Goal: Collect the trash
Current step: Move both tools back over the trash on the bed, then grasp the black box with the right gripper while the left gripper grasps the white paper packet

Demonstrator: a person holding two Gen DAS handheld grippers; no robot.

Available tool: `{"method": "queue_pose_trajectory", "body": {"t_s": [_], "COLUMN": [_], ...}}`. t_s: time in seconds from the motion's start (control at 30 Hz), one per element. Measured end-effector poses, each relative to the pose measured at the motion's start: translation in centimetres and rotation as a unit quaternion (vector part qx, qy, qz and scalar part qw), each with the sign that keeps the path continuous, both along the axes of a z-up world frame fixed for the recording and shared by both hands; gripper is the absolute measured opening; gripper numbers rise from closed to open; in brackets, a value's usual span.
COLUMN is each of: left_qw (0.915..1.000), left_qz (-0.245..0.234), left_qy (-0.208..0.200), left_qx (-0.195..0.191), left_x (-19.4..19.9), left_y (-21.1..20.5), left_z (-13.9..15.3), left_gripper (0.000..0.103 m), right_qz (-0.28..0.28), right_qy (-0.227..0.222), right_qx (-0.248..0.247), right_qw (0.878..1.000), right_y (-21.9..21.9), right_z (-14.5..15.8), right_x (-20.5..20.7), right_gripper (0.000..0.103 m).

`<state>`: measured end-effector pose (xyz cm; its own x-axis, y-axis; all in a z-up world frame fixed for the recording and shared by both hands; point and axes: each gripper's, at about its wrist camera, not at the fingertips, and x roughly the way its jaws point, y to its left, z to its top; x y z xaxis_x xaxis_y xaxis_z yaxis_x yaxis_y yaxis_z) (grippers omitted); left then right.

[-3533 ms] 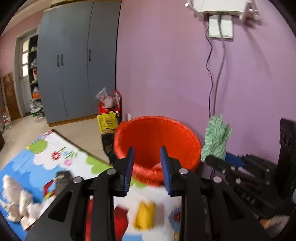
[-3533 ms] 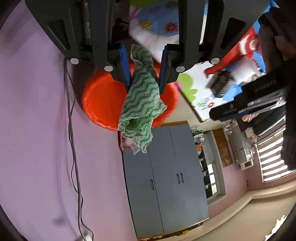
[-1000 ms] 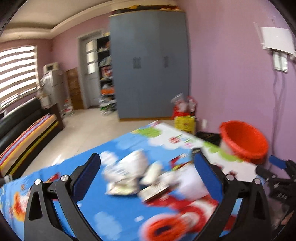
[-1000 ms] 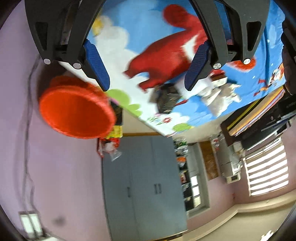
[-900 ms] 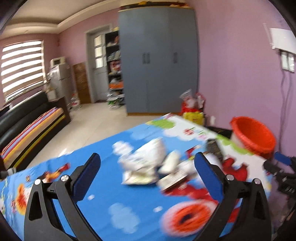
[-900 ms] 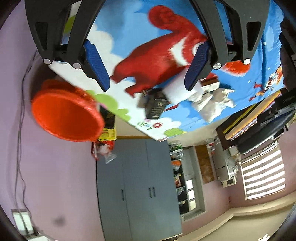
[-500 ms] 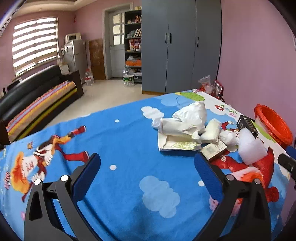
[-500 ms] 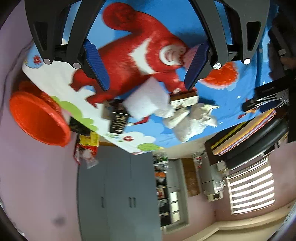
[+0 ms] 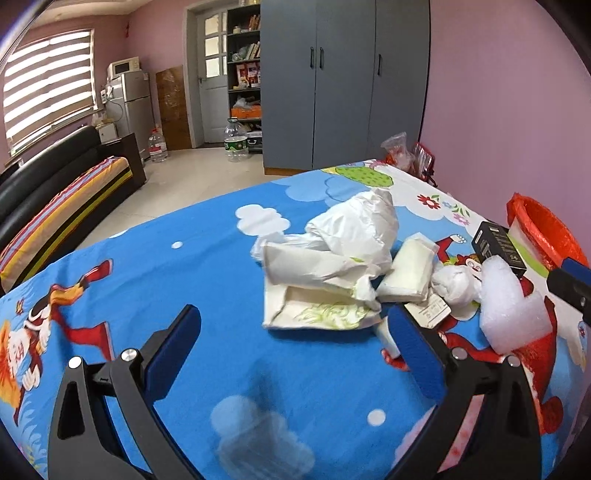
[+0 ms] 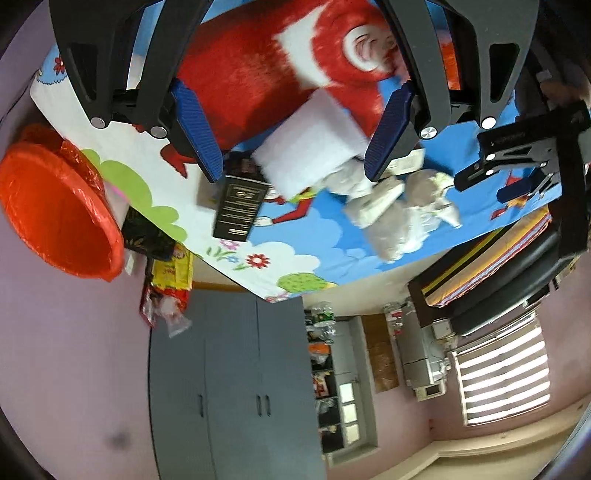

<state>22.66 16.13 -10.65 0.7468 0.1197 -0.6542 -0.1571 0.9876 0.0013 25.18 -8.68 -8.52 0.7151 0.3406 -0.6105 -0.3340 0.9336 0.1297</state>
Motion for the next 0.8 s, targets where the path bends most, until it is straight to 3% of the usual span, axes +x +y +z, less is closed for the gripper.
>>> {"method": "queue_pose_trajectory", "body": {"t_s": [0.27, 0.53, 0.6, 0.7, 0.8], "left_qw": [0.9999, 0.9990, 0.9991, 0.9991, 0.9995], "left_qz": [-0.004, 0.004, 0.006, -0.013, -0.027], "left_qy": [0.010, 0.043, 0.042, 0.033, 0.016], "left_qx": [-0.002, -0.015, -0.007, -0.022, -0.003], "left_x": [3.1, 6.0, 6.1, 5.7, 4.5], "left_y": [-0.9, -0.6, -0.7, -0.9, -1.5], "left_z": [-0.4, -1.7, -1.9, -1.7, -1.1], "left_gripper": [0.098, 0.097, 0.079, 0.077, 0.077], "right_qz": [0.001, -0.003, -0.005, -0.015, -0.017], "right_qy": [0.006, 0.043, 0.056, 0.079, 0.100], "right_qx": [0.017, 0.024, 0.020, 0.021, 0.019], "right_qw": [1.000, 0.999, 0.998, 0.997, 0.995], "right_y": [-0.8, -1.3, -1.2, -1.4, -1.3], "right_z": [-0.4, -1.2, -1.8, -2.7, -3.6], "right_x": [1.8, 5.7, 6.9, 8.7, 10.0], "right_gripper": [0.075, 0.076, 0.076, 0.076, 0.072]}}
